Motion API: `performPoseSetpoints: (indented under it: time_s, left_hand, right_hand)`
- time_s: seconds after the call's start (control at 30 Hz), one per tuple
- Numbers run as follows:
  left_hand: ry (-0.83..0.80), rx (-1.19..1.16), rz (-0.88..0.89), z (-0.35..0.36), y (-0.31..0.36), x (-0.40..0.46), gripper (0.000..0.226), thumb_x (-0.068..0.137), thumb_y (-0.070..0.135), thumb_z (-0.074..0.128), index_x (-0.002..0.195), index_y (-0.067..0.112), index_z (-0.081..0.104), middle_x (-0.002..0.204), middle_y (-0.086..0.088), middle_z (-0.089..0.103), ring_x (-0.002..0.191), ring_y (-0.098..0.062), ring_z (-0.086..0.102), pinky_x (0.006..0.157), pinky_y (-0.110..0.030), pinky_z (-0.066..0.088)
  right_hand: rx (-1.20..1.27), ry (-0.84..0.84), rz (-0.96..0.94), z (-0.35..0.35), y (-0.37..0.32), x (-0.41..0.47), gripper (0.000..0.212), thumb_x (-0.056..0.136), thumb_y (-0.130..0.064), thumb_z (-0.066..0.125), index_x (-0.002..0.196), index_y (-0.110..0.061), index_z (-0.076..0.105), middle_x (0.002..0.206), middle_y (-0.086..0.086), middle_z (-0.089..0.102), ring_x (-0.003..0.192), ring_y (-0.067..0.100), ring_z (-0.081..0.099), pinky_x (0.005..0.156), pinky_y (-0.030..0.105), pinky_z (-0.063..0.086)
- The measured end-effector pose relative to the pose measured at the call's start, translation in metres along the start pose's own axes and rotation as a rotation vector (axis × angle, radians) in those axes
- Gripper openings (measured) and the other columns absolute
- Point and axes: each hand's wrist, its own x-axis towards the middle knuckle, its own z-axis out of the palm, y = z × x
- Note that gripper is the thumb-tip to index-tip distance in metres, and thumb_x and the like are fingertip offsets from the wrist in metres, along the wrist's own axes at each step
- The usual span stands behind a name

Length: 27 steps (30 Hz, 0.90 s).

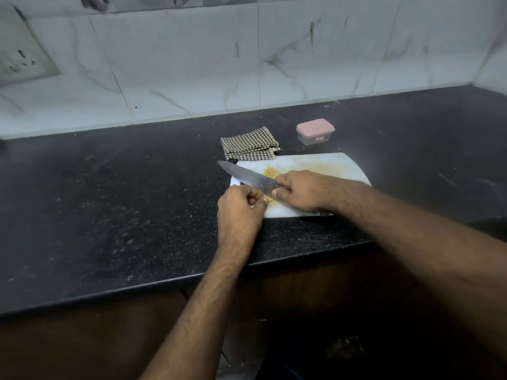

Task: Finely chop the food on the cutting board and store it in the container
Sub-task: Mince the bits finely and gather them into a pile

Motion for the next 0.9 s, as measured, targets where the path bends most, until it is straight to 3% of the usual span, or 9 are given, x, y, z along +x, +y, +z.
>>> performPoseSetpoints:
  time_s: [0.1,0.3,0.57,0.77,0.9]
  left_hand:
    - [0.0,0.0,0.001,-0.001,0.001,0.0,0.005,0.088,0.019,0.079,0.085,0.021,0.076,0.079,0.01,0.068,0.074,-0.003,0.062,0.069,-0.02,0.049]
    - [-0.004,0.015,0.011,-0.001,0.002,-0.001,0.002,0.09,0.02,0.078,0.09,0.021,0.076,0.081,0.011,0.068,0.076,-0.002,0.062,0.072,-0.02,0.05]
    - [0.006,-0.021,-0.024,-0.001,0.003,-0.001,0.009,0.087,0.021,0.08,0.082,0.023,0.074,0.077,0.009,0.069,0.072,-0.003,0.063,0.068,-0.018,0.051]
    - [0.007,-0.015,-0.019,-0.001,0.002,-0.001,0.01,0.087,0.022,0.08,0.08,0.024,0.073,0.074,0.01,0.069,0.071,-0.003,0.063,0.069,-0.02,0.051]
    - [0.007,0.016,-0.004,0.0,0.003,-0.001,0.01,0.088,0.023,0.079,0.081,0.024,0.073,0.073,0.01,0.067,0.07,-0.002,0.062,0.068,-0.021,0.049]
  right_hand:
    - [0.001,0.02,-0.006,0.001,0.002,-0.003,0.026,0.104,-0.04,0.044,0.081,-0.029,0.046,0.081,-0.008,0.055,0.083,0.016,0.056,0.081,0.036,0.05]
    - [0.005,0.112,-0.065,0.009,0.007,-0.011,0.026,0.106,-0.038,0.039,0.098,-0.017,0.052,0.081,-0.003,0.059,0.073,0.011,0.054,0.06,0.03,0.037]
    - [0.021,0.096,-0.077,0.008,0.009,-0.008,0.024,0.106,-0.039,0.041,0.088,-0.024,0.046,0.08,-0.004,0.058,0.074,0.013,0.054,0.061,0.031,0.038]
    - [-0.003,0.07,-0.075,0.006,0.008,-0.004,0.024,0.106,-0.04,0.04,0.091,-0.023,0.047,0.08,-0.008,0.054,0.071,0.004,0.048,0.059,0.028,0.035]
    - [-0.003,0.062,-0.084,0.006,0.009,-0.003,0.026,0.106,-0.04,0.041,0.095,-0.018,0.051,0.08,-0.006,0.055,0.072,0.008,0.05,0.067,0.031,0.037]
